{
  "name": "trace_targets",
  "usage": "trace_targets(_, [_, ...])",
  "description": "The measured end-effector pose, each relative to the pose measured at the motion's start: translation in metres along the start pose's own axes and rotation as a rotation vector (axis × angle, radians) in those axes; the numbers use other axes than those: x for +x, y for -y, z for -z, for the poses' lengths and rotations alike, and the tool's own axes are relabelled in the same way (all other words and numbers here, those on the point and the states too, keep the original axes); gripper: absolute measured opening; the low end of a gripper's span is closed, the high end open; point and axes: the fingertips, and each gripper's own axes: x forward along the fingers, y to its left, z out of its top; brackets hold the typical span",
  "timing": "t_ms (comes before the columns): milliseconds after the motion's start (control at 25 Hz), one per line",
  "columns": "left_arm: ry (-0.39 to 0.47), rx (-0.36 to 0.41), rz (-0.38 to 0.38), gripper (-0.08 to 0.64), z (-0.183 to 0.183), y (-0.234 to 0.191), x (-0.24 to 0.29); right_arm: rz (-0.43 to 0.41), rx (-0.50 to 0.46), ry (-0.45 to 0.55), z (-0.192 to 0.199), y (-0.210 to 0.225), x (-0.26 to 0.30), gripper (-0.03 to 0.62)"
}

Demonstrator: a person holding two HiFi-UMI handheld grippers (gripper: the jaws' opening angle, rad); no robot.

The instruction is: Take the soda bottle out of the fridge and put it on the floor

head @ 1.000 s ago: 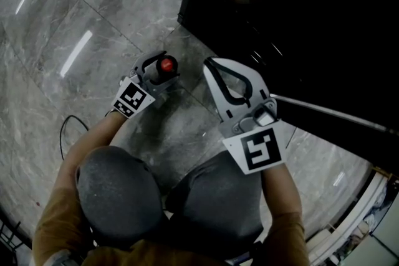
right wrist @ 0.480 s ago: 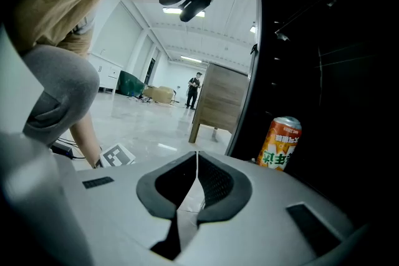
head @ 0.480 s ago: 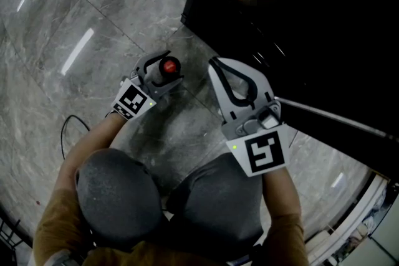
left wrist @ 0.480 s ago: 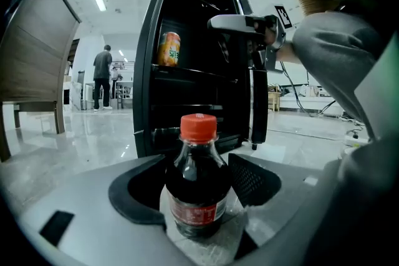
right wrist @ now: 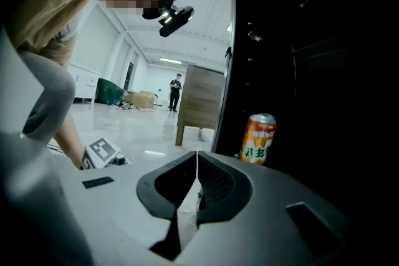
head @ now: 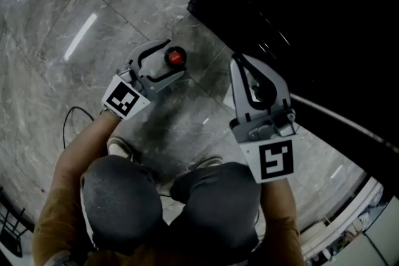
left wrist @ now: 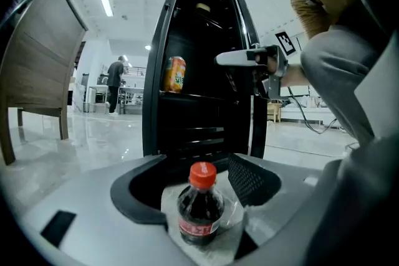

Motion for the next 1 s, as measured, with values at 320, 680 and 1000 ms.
trace_targets(320, [-0.086,-0.062,-0.095,0.050,-0.073,0.007,-0.041,0.142,0.000,0.025,-0.086,0.035,-0.027,0.003])
trace_targets(680, [-0.117,-0.139,-0.180,0.003,-0.165,0.022,-0.103,0.064,0.055,-0.040,-0.158,-0.009,-0.050,0.003])
trace_targets(1000, [-0.163,-0.199,-0.178,0.003,-0.262,0.058,-0.147,0.079,0.105,-0.062,-0.239,-0.002,-0.100,0.003])
